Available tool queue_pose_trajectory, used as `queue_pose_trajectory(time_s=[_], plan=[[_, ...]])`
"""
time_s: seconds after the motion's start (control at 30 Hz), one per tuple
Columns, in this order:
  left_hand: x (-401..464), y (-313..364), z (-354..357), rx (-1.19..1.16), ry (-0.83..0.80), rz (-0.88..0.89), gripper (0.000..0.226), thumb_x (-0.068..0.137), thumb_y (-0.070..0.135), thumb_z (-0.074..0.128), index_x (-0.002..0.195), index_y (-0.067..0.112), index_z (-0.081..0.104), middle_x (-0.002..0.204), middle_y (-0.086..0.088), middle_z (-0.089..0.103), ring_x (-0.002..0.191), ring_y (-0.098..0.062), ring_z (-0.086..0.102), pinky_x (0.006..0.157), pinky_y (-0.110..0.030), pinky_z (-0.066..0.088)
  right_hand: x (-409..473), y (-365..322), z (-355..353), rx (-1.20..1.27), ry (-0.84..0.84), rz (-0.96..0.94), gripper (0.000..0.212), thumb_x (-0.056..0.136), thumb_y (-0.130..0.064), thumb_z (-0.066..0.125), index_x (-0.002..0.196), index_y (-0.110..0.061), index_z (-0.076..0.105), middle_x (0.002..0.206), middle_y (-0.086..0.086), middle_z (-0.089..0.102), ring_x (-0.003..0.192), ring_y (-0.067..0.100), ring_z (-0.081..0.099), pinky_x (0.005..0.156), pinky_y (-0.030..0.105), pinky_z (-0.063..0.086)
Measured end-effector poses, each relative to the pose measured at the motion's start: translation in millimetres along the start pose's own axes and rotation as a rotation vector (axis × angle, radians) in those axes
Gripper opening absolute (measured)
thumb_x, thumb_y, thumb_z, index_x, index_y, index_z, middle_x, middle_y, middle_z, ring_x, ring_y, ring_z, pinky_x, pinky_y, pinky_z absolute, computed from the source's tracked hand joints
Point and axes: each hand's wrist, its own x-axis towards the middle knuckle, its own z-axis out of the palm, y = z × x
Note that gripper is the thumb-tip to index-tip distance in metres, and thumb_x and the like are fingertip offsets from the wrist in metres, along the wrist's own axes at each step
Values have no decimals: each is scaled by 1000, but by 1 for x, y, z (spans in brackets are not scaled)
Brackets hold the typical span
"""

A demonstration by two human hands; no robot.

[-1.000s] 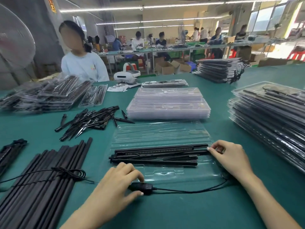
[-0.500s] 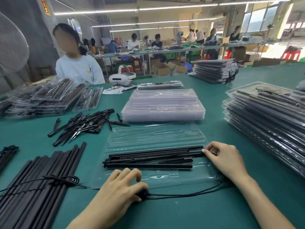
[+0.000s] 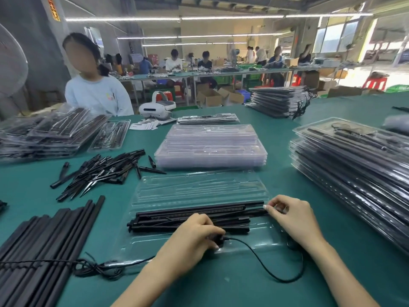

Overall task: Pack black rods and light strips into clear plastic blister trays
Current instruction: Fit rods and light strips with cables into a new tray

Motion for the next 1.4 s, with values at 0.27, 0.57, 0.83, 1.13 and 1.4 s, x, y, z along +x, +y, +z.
queue_pose_trajectory(time_s=[0.27,0.57,0.83,1.13,1.4], plan=[[3,-7,-6,-354,-12,-241,20,70,15,83,87,24,78,80,9,67,77,2,61,68,-8,42,1,1,0,7,-9,-3,20,79,-29,76,63,-33,64,58,-12,62,63,-2,56,56,15,38],[13,-5,-9,-278,-121,-363,14,69,15,83,81,20,78,63,22,65,64,11,61,61,-5,44,3,3,1,0,-8,-12,19,78,-28,77,64,-32,65,58,-10,62,64,7,58,59,26,41],[17,-10,-11,-368,-195,-374,13,69,9,83,79,12,76,71,9,72,62,6,63,64,-9,48,3,1,3,0,13,12,19,78,-28,77,63,-32,65,61,-9,64,67,12,60,66,32,49],[-15,-6,6,-15,14,-151,14,92,36,60,99,28,70,82,24,46,85,3,42,76,-12,31,-2,-2,-3,88,128,-22,10,76,-27,78,68,-30,72,69,-13,66,74,-3,58,67,7,38],[21,-2,-3,211,89,-146,42,101,46,27,142,42,34,151,19,27,144,-2,8,115,-26,4,2,10,-10,188,191,-2,24,92,-11,59,85,-32,69,82,-14,68,84,7,60,69,18,41]])
